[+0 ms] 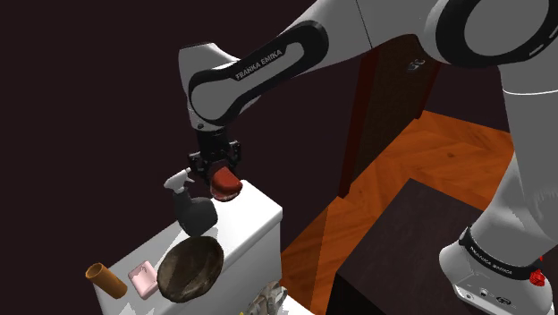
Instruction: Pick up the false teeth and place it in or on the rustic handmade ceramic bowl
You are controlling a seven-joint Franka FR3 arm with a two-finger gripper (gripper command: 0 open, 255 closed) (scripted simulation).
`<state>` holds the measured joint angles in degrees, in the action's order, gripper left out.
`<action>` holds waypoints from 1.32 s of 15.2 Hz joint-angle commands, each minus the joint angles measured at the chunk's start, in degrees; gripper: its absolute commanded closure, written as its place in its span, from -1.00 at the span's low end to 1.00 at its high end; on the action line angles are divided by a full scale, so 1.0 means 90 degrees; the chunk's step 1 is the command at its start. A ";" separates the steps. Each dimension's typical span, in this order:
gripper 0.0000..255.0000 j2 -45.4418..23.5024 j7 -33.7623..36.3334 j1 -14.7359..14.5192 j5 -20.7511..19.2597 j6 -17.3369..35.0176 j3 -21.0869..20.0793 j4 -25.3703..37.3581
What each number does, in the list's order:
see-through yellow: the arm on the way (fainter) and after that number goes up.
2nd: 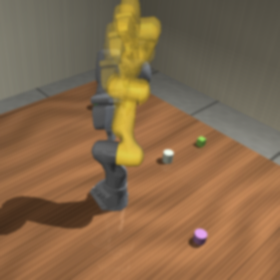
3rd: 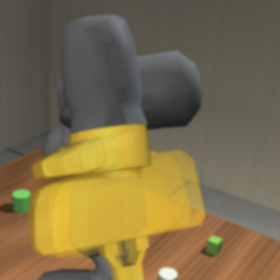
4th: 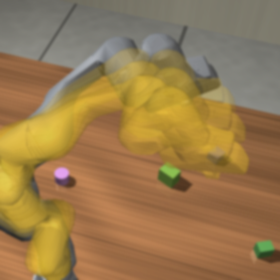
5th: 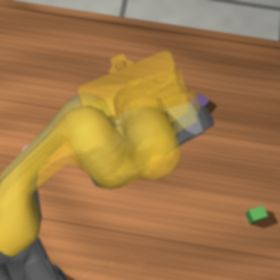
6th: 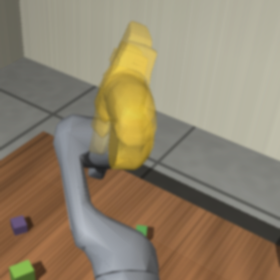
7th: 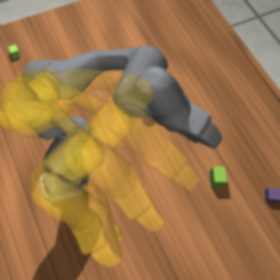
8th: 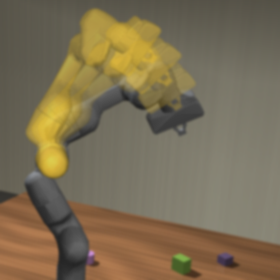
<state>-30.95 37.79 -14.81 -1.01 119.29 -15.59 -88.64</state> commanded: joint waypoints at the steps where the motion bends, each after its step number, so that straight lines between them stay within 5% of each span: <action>1: 1.00 -0.0063 0.0290 -0.0232 -0.0051 -0.0066 -0.0047 0.0155; 12: 1.00 -0.0990 0.1744 -0.1619 -0.0412 -0.0699 -0.0191 0.1837; 20: 1.00 -0.1212 0.1731 -0.1619 -0.0457 -0.0157 -0.0150 0.1510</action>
<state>-41.70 53.37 -29.40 -5.07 117.15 -16.97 -74.51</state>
